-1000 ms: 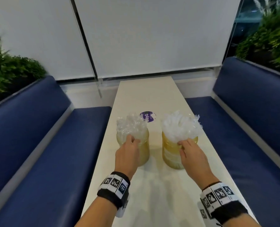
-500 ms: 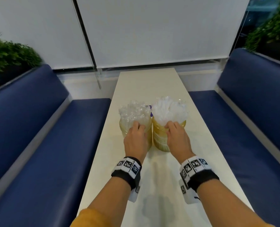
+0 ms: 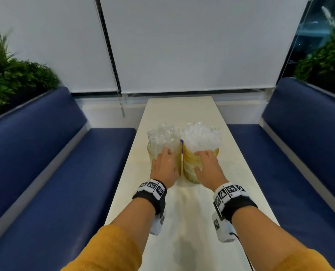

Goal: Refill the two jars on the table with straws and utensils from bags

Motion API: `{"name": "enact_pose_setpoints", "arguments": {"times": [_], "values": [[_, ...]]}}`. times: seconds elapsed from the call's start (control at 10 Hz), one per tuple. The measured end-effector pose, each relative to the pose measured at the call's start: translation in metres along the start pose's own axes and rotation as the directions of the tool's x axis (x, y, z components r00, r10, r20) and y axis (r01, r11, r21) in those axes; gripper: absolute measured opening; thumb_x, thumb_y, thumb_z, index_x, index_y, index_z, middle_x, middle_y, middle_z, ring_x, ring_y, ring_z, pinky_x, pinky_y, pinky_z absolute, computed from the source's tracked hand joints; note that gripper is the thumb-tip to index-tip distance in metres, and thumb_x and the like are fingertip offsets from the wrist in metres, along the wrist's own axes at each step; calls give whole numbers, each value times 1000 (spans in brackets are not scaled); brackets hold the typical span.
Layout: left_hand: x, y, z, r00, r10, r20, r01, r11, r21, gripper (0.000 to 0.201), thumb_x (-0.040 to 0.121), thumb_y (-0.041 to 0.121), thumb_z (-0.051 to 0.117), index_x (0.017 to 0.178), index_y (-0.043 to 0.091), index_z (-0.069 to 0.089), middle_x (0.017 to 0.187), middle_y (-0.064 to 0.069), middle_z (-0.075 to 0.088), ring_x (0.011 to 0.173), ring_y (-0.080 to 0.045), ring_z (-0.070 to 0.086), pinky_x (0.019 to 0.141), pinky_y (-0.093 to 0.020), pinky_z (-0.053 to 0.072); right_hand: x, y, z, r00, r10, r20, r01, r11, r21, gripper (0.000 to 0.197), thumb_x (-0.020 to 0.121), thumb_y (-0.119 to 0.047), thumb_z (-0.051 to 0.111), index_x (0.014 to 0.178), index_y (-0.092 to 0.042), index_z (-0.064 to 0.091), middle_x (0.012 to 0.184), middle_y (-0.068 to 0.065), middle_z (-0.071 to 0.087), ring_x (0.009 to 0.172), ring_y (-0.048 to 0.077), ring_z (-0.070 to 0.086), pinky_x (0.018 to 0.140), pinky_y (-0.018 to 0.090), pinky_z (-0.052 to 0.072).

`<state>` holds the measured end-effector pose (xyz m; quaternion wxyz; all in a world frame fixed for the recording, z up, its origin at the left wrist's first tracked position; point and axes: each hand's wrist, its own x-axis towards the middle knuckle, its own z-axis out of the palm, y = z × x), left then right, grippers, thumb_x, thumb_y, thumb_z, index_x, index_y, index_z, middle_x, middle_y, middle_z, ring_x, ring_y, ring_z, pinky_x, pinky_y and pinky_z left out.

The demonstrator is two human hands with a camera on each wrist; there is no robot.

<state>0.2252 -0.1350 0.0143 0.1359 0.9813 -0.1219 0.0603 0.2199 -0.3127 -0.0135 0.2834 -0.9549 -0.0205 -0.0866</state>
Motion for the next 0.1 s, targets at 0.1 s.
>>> {"name": "enact_pose_setpoints", "arguments": {"times": [0.1], "values": [[-13, -5, -3, 998, 63, -20, -64, 996, -56, 46, 92, 21, 57, 137, 18, 47, 140, -3, 39, 116, -27, 54, 93, -41, 48, -20, 4, -2, 996, -28, -89, 34, 998, 56, 50, 92, -13, 62, 139, -23, 49, 150, 4, 31, 132, 26, 41, 100, 42, 48]]}}
